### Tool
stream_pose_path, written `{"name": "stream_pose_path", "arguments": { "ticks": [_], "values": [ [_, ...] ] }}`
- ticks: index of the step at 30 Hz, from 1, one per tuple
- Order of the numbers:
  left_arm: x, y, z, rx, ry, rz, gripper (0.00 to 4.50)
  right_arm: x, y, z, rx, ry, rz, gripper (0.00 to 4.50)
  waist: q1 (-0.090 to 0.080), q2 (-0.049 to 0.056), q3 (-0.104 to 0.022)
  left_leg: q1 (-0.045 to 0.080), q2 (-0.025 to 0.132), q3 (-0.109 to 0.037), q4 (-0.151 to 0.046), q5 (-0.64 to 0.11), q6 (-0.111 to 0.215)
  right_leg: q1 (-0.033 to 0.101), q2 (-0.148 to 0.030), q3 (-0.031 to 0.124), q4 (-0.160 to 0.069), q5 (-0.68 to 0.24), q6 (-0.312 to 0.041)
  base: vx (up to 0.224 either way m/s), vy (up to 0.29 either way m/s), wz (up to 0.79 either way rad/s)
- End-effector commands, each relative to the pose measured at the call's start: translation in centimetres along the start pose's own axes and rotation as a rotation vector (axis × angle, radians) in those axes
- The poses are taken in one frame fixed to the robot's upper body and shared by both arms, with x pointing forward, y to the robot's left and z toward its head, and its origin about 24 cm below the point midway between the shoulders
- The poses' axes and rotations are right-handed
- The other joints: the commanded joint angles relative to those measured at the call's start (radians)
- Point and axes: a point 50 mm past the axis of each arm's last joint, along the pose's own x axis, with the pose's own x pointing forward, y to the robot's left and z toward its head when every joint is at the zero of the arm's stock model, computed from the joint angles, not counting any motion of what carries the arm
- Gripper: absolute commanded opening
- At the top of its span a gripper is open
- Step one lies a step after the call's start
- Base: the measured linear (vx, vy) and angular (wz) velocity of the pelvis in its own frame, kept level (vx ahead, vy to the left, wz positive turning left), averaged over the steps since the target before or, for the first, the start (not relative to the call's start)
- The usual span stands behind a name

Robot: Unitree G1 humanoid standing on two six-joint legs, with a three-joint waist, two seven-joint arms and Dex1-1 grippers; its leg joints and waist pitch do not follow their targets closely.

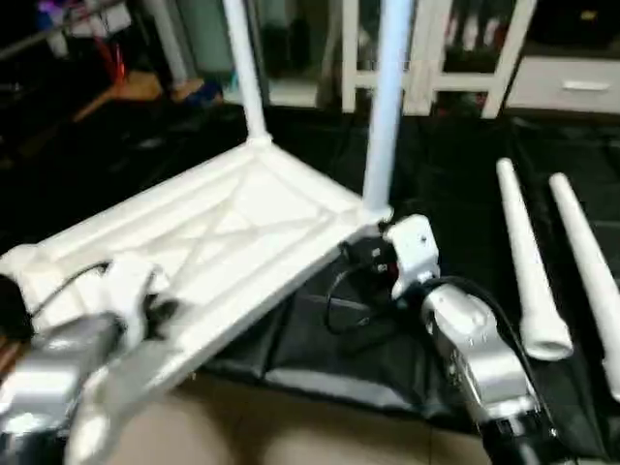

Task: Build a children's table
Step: Rotate table base

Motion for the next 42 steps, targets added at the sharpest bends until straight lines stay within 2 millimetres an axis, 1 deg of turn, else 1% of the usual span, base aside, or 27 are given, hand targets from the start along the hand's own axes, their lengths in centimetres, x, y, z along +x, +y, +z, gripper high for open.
{"name": "stream_pose_path", "arguments": {
  "ticks": [1,2,4,7,8,9,10,12,15,16,18,21,22,25,26,27,28,29,30,31,32,33,35,36,37,39,42],
  "values": [
    [0.9,-0.7,0.0,0.006,0.005,-0.021,1.63,0.2,0.0,0.4,-0.015,-0.005,0.0,3.6,-0.005,-0.003,-0.059,0.036,0.034,-0.025,-0.09,-0.295,-0.016,0.014,-0.012,0.014,-0.056,-0.208,-0.154,0.0,0.0,0.0],
    [1.4,-0.9,0.6,-0.013,-0.019,-0.017,1.63,0.3,0.0,0.5,-0.017,-0.007,-0.001,3.6,-0.005,-0.004,-0.061,0.029,0.035,-0.027,-0.089,-0.269,-0.01,0.021,-0.014,0.013,-0.051,-0.185,-0.156,0.0,0.0,0.0],
    [2.5,-1.6,1.9,-0.043,-0.067,-0.026,1.63,0.3,-0.1,0.6,-0.02,-0.011,-0.002,3.6,-0.001,-0.007,-0.061,0.036,0.032,-0.022,-0.084,-0.265,-0.003,0.015,-0.011,0.013,-0.055,-0.184,-0.16,0.0,0.0,0.0],
    [3.5,-2.3,3.5,-0.073,-0.116,-0.038,1.63,0.4,-0.2,0.7,-0.024,-0.013,-0.004,3.6,0.009,-0.01,-0.063,0.029,0.033,-0.023,-0.083,-0.238,0.009,0.023,-0.017,0.013,-0.055,-0.193,-0.161,0.0,0.0,0.0],
    [4.2,-3.0,5.1,-0.105,-0.17,-0.043,1.63,0.5,-0.3,0.7,-0.026,-0.014,-0.007,3.6,0.006,-0.009,-0.062,0.025,0.032,-0.022,-0.083,-0.23,0.011,0.022,-0.015,0.012,-0.054,-0.195,-0.16,0.0,0.0,0.0],
    [5.0,-3.9,7.1,-0.124,-0.23,-0.056,1.63,0.6,-0.3,0.8,-0.03,-0.016,-0.011,3.6,0.014,-0.008,-0.066,0.038,0.034,-0.021,-0.077,-0.233,0.011,0.014,-0.013,0.012,-0.058,-0.189,-0.162,0.0,0.0,0.0],
    [5.3,-4.2,7.7,-0.128,-0.248,-0.059,1.63,0.6,-0.3,0.8,-0.031,-0.016,-0.011,3.6,0.021,-0.01,-0.067,0.034,0.034,-0.021,-0.076,-0.217,0.015,0.018,-0.016,0.013,-0.056,-0.17,-0.169,0.0,0.0,0.0],
    [5.5,-4.5,8.4,-0.136,-0.27,-0.069,1.63,0.6,-0.3,0.8,-0.032,-0.017,-0.012,3.6,0.021,-0.012,-0.067,0.019,0.034,-0.026,-0.079,-0.184,0.026,0.028,-0.018,0.009,-0.049,-0.143,-0.171,0.0,0.0,0.0],
    [5.8,-6.3,11.5,-0.196,-0.385,-0.15,1.63,0.7,-0.2,0.8,-0.037,-0.019,-0.008,3.6,0.022,-0.016,-0.07,0.023,0.033,-0.023,-0.073,-0.165,0.038,0.029,-0.018,0.009,-0.046,-0.111,-0.186,0.0,0.0,0.0],
    [5.8,-6.4,11.6,-0.199,-0.39,-0.157,1.63,0.7,-0.2,0.8,-0.037,-0.019,-0.008,3.6,0.024,-0.017,-0.071,0.023,0.034,-0.024,-0.071,-0.156,0.043,0.03,-0.02,0.008,-0.045,-0.101,-0.191,0.0,0.0,0.0],
    [5.5,-7.5,13.2,-0.229,-0.457,-0.231,1.63,0.8,-0.1,0.8,-0.04,-0.02,-0.006,3.6,0.024,-0.024,-0.073,0.016,0.032,-0.023,-0.066,-0.115,0.072,0.035,-0.021,0.007,-0.041,-0.067,-0.206,0.0,0.0,0.0],
    [5.2,-7.5,13.7,-0.233,-0.493,-0.243,1.63,0.9,-0.1,0.9,-0.041,-0.021,-0.006,3.6,0.021,-0.025,-0.074,0.012,0.031,-0.023,-0.063,-0.091,0.101,0.038,-0.021,0.006,-0.039,-0.055,-0.216,0.0,0.0,0.0],
    [4.5,-6.1,13.8,-0.178,-0.513,-0.175,1.63,0.9,-0.1,0.9,-0.046,-0.023,-0.003,3.6,0.019,-0.027,-0.074,0.012,0.031,-0.022,-0.06,-0.088,0.112,0.037,-0.021,0.006,-0.039,-0.053,-0.22,0.0,0.0,0.0],
    [1.8,-0.6,12.3,-0.01,-0.478,0.09,1.63,0.9,-0.1,0.9,-0.051,-0.02,0.006,3.6,0.008,-0.022,-0.073,0.006,0.035,-0.029,-0.063,-0.089,0.123,0.042,-0.022,0.002,-0.037,-0.075,-0.208,0.0,0.0,0.0],
    [1.2,0.6,11.8,0.009,-0.456,0.138,1.63,0.9,0.0,0.8,-0.051,-0.019,0.008,3.6,-0.008,-0.021,-0.07,0.001,0.034,-0.031,-0.066,-0.095,0.112,0.045,-0.018,-0.002,-0.034,-0.09,-0.189,0.0,0.0,0.0],
    [0.7,1.3,11.4,0.017,-0.443,0.165,1.63,0.9,0.0,0.8,-0.051,-0.019,0.009,3.6,-0.013,-0.013,-0.069,0.015,0.036,-0.031,-0.069,-0.127,0.092,0.035,-0.014,-0.003,-0.037,-0.116,-0.186,0.0,0.0,0.0],
    [-0.7,3.4,9.9,0.06,-0.382,0.239,1.63,1.0,0.0,0.8,-0.052,-0.016,0.015,3.6,-0.013,-0.014,-0.068,0.024,0.04,-0.03,-0.069,-0.16,0.074,0.03,-0.014,0.0,-0.04,-0.135,-0.196,0.0,0.0,0.0],
    [-0.7,3.4,9.9,0.06,-0.382,0.239,1.63,1.0,0.0,0.8,-0.052,-0.016,0.015,3.6,-0.013,-0.014,-0.068,0.024,0.04,-0.03,-0.069,-0.16,0.074,0.03,-0.014,0.0,-0.04,-0.135,-0.196,0.0,0.0,0.0],
    [-1.4,4.4,9.0,0.075,-0.35,0.277,1.63,1.0,0.0,0.8,-0.053,-0.015,0.018,3.6,-0.013,-0.009,-0.065,0.024,0.04,-0.029,-0.075,-0.176,0.056,0.028,-0.012,0.0,-0.039,-0.146,-0.195,0.0,0.0,0.0],
    [-2.1,5.4,8.3,0.084,-0.322,0.316,1.63,1.0,0.1,0.8,-0.053,-0.016,0.021,3.6,-0.014,-0.009,-0.065,0.027,0.04,-0.028,-0.075,-0.18,0.05,0.026,-0.01,0.001,-0.039,-0.143,-0.196,0.0,0.0,0.0],
    [-2.9,6.7,7.0,0.088,-0.281,0.375,1.63,1.1,0.2,0.8,-0.054,-0.016,0.027,3.6,-0.01,-0.016,-0.063,0.027,0.04,-0.027,-0.077,-0.194,0.043,0.023,-0.009,0.002,-0.041,-0.144,-0.196,0.0,0.0,0.0],
    [-3.7,7.9,5.9,0.097,-0.237,0.436,1.63,1.2,0.3,0.8,-0.053,-0.016,0.032,3.6,-0.009,-0.013,-0.062,0.025,0.04,-0.028,-0.079,-0.204,0.037,0.025,-0.01,0.003,-0.038,-0.152,-0.193,0.0,0.0,0.0],
    [-4.2,8.6,5.3,0.105,-0.21,0.474,1.63,1.3,0.3,0.8,-0.053,-0.016,0.035,3.6,-0.008,-0.008,-0.061,0.029,0.04,-0.029,-0.084,-0.249,0.016,0.019,-0.008,0.004,-0.04,-0.175,-0.181,0.0,0.0,0.0],
    [-5.2,9.8,3.9,0.139,-0.143,0.553,1.63,1.4,0.5,0.7,-0.059,-0.015,0.049,3.6,-0.003,-0.005,-0.06,0.041,0.041,-0.028,-0.087,-0.304,-0.015,0.009,-0.005,0.006,-0.045,-0.187,-0.172,0.0,0.0,0.0],
    [-5.7,10.5,2.9,0.163,-0.089,0.592,1.63,1.4,0.6,0.8,-0.06,-0.015,0.056,3.6,-0.007,-0.009,-0.058,0.036,0.041,-0.031,-0.092,-0.329,-0.028,0.012,-0.005,0.007,-0.043,-0.187,-0.165,0.0,0.0,0.0],
    [-6.4,10.9,1.7,0.163,-0.033,0.619,1.63,1.4,0.7,0.8,-0.062,-0.016,0.062,3.6,-0.005,-0.008,-0.057,0.04,0.043,-0.032,-0.097,-0.361,-0.048,0.009,-0.007,0.008,-0.044,-0.192,-0.157,0.0,0.0,0.0],
    [-6.2,10.0,0.5,0.145,0.038,0.554,1.63,1.4,0.7,0.7,-0.064,-0.016,0.064,3.6,-0.003,-0.006,-0.055,0.045,0.042,-0.032,-0.1,-0.403,-0.07,0.004,-0.008,0.012,-0.047,-0.2,-0.158,0.0,0.0,0.0]
  ]
}}
